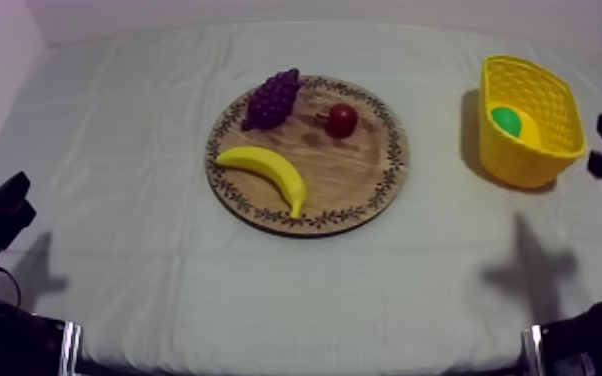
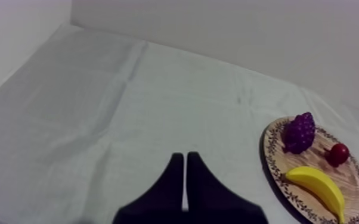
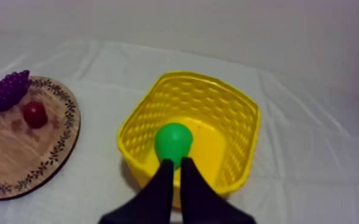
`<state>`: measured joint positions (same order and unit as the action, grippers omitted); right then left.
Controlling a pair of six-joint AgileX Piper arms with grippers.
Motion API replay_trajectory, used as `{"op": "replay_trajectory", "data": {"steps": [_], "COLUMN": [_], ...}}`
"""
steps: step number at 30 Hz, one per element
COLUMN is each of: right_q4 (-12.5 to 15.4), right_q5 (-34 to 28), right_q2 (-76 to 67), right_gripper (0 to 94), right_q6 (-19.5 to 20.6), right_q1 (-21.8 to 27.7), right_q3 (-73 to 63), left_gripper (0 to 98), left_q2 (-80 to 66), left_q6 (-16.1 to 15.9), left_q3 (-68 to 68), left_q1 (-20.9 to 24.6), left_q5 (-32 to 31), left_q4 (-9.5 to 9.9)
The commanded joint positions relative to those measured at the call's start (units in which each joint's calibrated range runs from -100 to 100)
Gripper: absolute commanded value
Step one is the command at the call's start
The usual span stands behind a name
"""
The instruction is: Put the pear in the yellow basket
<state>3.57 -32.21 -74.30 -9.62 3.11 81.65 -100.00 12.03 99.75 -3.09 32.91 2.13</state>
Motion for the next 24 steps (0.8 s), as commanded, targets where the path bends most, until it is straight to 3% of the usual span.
{"op": "replay_trajectory", "data": {"steps": [1,7,15,24], "right_q4": [0.02,2.04,-1.31,-2.15], "right_q5": [2.61,3.01,-2.11,-4.39], "right_q2": [-8.88,-15.0,-19.51,-21.32], "right_gripper": [0.7,0.5,0.5,0.6], "right_q6": [0.41,0.62,4.98,-2.78], "right_q1": [0.05,0.59,1.15,2.57], "right_q3": [12.29,17.53,18.2,18.24], "left_gripper": [0.1,0.1,0.1,0.1], "left_q2": [0.0,0.0,0.0,0.0], "left_q6": [-0.01,0.01,0.01,0.01], "left_q3": [0.03,0.03,0.03,0.03], "left_q1": [0.01,0.01,0.01,0.01], "left_q5": [-0.01,-0.01,-0.01,-0.01], "left_q4": [0.0,0.0,0.0,0.0]}}
